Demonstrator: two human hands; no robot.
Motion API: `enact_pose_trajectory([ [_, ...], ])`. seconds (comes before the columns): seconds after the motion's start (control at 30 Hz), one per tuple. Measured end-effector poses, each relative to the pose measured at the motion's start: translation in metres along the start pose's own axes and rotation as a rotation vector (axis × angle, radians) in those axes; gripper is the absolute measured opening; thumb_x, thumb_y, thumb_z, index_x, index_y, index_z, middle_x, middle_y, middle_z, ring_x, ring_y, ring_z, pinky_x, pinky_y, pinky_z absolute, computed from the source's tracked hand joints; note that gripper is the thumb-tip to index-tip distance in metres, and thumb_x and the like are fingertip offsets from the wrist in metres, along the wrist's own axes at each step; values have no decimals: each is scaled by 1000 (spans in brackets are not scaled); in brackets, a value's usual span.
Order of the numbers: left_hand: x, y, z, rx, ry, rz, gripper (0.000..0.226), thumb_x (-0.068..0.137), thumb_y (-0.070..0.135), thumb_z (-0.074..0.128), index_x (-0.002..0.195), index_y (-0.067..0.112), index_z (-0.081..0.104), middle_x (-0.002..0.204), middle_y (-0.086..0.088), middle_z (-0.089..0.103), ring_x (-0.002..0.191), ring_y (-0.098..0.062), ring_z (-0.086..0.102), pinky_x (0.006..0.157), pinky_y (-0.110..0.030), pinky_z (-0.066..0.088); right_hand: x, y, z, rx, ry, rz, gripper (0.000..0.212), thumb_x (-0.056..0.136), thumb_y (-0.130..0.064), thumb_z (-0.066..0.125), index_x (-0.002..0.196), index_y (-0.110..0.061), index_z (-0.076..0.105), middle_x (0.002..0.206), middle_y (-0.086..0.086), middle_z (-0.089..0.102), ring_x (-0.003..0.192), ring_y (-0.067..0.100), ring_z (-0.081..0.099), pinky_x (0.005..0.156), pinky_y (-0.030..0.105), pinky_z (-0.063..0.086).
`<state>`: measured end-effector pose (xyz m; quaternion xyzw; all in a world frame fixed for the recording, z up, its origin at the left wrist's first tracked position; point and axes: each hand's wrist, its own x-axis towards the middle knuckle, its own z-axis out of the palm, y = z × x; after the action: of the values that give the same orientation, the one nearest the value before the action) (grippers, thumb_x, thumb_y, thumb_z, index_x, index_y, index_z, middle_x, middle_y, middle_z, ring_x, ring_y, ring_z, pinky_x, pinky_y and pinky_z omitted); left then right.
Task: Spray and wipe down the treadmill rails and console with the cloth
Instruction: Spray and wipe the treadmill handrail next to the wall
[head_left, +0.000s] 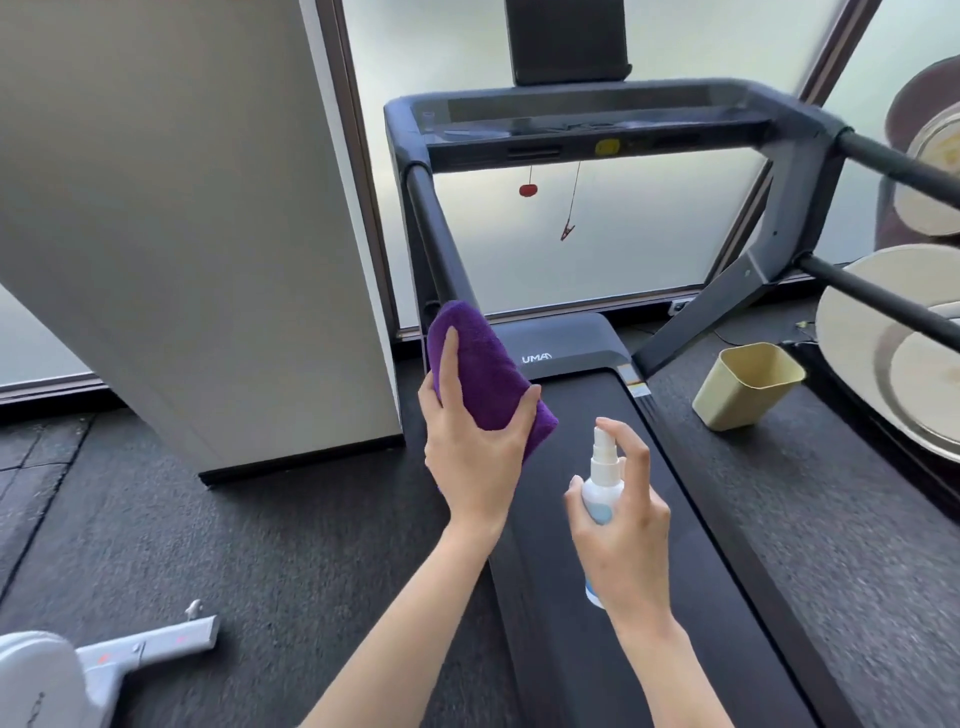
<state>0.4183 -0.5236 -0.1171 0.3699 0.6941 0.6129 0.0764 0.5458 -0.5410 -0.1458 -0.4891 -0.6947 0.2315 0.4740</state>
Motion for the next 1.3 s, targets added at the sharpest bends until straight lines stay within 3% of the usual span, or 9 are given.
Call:
enact_pose_trajectory([
  [0.27, -40, -39, -3, -26, -29, -57, 92, 65, 62, 73, 136, 66, 15, 131, 46, 35, 113, 26, 39, 79, 4, 33, 9, 7, 2, 34, -45, -33, 67, 84, 3, 70, 130, -35, 41, 81, -22, 51, 76, 3, 57, 62, 3, 41],
  [0.37, -35, -31, -10, -27, -46, -65, 91, 64, 61, 77, 133, 66, 18, 130, 48, 35, 112, 19, 45, 88, -10, 37, 13, 8, 0, 54, -51, -43, 66, 84, 2, 70, 130, -36, 41, 78, -21, 50, 74, 4, 57, 60, 3, 40],
  [0.5, 2, 7, -1, 271, 5, 82, 87, 72, 46, 78, 142, 45, 28, 131, 10, 44, 98, -16, 59, 76, -24, 38, 16, 11, -2, 79, -65, -19, 65, 86, 1, 68, 129, -40, 41, 77, -18, 52, 74, 7, 57, 57, 8, 42],
  [0.6, 42, 30, 1, 420, -111, -37, 86, 74, 47, 74, 144, 45, 25, 124, -2, 45, 86, -27, 54, 77, -29, 33, 18, 12, -5, 102, -81, -12, 65, 87, -1, 67, 128, -42, 40, 75, -14, 53, 72, 10, 56, 56, 15, 45],
  [0.77, 37, 19, 9, 444, -15, -38, 85, 73, 47, 72, 145, 47, 26, 118, 2, 50, 86, -19, 55, 75, -26, 35, 14, 18, -7, 120, -80, -26, 67, 86, 0, 68, 129, -44, 40, 74, -13, 54, 81, 8, 56, 60, 16, 46],
  [0.9, -9, -14, 7, 93, 101, 56, 90, 67, 44, 79, 143, 48, 30, 126, 28, 50, 104, 15, 50, 78, 2, 33, 7, 23, -5, 105, -83, -28, 68, 84, 2, 69, 129, -41, 40, 72, -13, 52, 82, 7, 56, 60, 10, 44],
  [1.13, -53, -57, -5, -82, -23, -149, 93, 57, 58, 79, 133, 65, 25, 132, 12, 59, 113, -6, 59, 96, -33, 49, 2, 26, -11, 112, -80, -12, 68, 84, 1, 70, 128, -41, 41, 74, -12, 53, 82, 7, 57, 59, 10, 45],
  [1.23, -40, -30, 0, -57, 57, -137, 89, 61, 59, 78, 134, 61, 28, 131, 35, 50, 112, 10, 53, 97, -28, 46, 9, 27, -16, 116, -70, -16, 67, 84, 1, 70, 129, -40, 41, 74, -13, 54, 79, 8, 57, 59, 13, 47],
  [1.3, -17, -1, 7, 99, 144, -75, 89, 66, 55, 79, 140, 52, 29, 132, 27, 49, 111, 3, 53, 91, -27, 41, 14, 27, -18, 118, -68, -22, 66, 85, 1, 69, 129, -40, 41, 72, -12, 53, 78, 9, 57, 58, 14, 47],
])
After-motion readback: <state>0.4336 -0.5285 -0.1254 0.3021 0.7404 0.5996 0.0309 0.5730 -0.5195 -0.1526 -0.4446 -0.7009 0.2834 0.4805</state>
